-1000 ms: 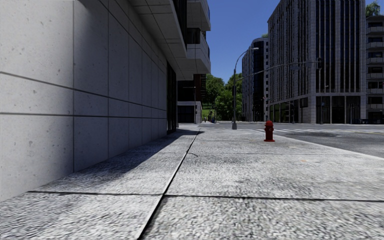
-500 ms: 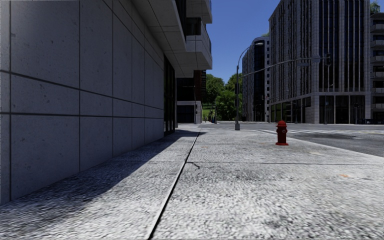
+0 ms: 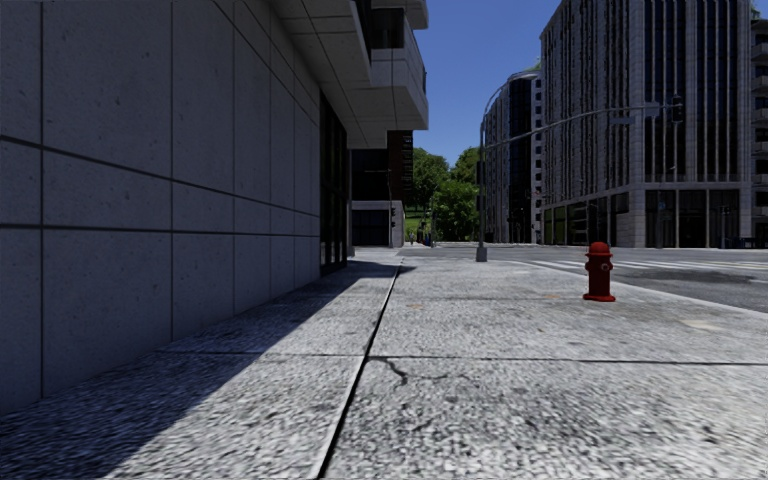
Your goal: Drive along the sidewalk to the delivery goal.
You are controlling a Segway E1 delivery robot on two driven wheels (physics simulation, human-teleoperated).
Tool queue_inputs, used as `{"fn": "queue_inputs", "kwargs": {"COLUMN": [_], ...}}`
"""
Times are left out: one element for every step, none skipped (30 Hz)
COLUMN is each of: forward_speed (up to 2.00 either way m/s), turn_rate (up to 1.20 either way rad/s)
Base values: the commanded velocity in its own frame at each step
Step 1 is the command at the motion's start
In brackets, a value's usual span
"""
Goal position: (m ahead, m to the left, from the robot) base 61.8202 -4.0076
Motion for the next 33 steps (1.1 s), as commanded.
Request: {"fn": "queue_inputs", "kwargs": {"forward_speed": [2.00, 2.00, 2.00, 2.00, 2.00, 2.00, 2.00, 2.00, 2.00, 2.00, 2.00, 2.00, 2.00, 2.00, 2.00, 2.00, 2.00, 2.00, 2.00, 2.00, 2.00, 2.00, 2.00, 2.00, 2.00, 2.00, 2.00, 2.00, 2.00, 2.00, 2.00, 2.00, 2.00], "turn_rate": [0.00, 0.00, 0.00, 0.00, 0.00, 0.00, 0.00, 0.00, 0.00, 0.00, 0.00, 0.00, 0.00, 0.00, 0.00, 0.00, 0.00, 0.00, 0.00, 0.00, 0.00, 0.00, 0.00, 0.00, 0.00, 0.00, 0.00, 0.00, 0.00, 0.00, 0.00, 0.00, 0.00]}}
